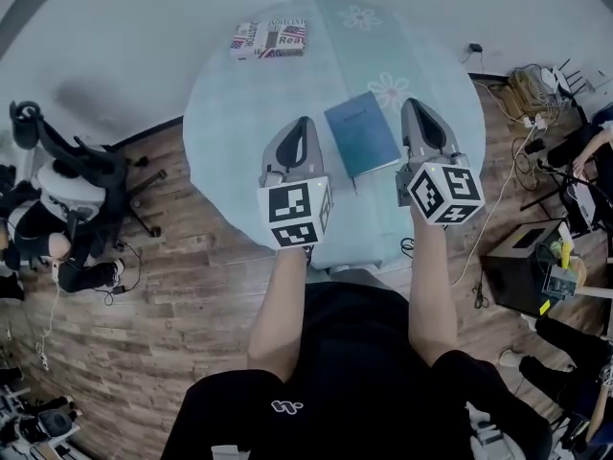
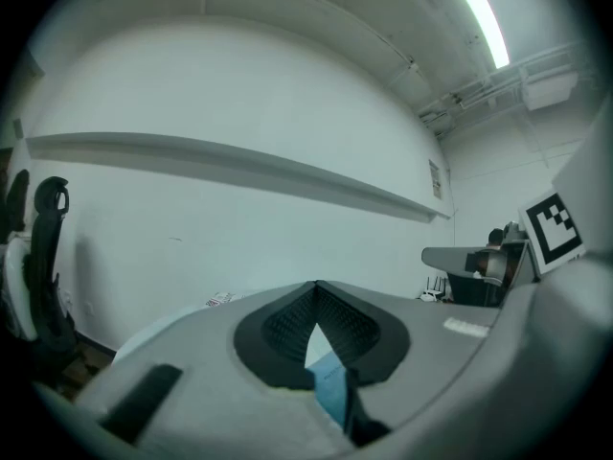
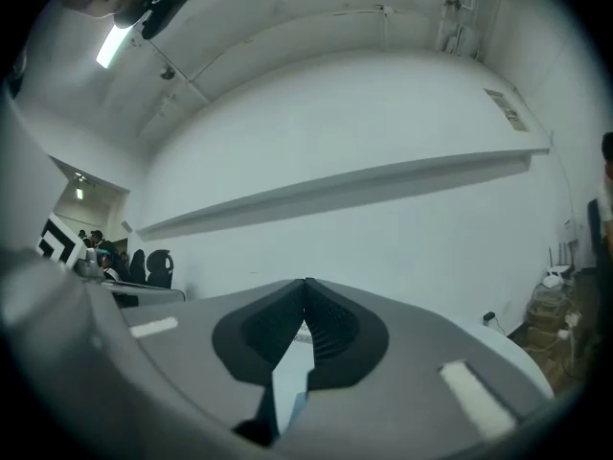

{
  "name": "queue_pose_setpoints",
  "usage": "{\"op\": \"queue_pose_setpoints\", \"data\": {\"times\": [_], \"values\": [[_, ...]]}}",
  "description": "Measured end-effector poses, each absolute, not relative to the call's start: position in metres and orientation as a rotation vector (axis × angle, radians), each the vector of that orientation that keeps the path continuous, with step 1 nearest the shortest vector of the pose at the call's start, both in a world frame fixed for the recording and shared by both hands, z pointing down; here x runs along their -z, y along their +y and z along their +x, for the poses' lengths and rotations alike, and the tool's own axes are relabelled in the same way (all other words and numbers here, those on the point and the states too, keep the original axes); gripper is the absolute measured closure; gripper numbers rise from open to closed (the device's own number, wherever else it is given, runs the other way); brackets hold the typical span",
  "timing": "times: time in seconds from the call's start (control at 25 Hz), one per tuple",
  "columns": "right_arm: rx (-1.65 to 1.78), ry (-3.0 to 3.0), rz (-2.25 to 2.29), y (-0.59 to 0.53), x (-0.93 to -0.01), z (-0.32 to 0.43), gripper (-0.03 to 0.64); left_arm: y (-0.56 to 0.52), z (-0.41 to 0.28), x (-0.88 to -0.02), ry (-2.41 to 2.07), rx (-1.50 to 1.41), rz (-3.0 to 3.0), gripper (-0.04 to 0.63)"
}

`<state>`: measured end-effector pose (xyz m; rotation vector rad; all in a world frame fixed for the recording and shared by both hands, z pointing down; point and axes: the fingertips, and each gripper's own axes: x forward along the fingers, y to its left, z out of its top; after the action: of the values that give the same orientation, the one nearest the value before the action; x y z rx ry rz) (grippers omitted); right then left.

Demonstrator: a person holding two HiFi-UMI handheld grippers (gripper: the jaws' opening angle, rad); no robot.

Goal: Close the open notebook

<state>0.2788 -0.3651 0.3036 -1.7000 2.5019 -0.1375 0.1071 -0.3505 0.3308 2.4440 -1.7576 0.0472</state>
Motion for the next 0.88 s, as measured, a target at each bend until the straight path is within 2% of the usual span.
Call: {"op": "queue_pose_setpoints", "data": {"times": [0.88], "values": [[0.16,2.642,-1.644,-0.377,-0.322,0.278,0.604,-0.363,0.129,-0.325,-1.734,-0.112,2.511,0.592]]}}
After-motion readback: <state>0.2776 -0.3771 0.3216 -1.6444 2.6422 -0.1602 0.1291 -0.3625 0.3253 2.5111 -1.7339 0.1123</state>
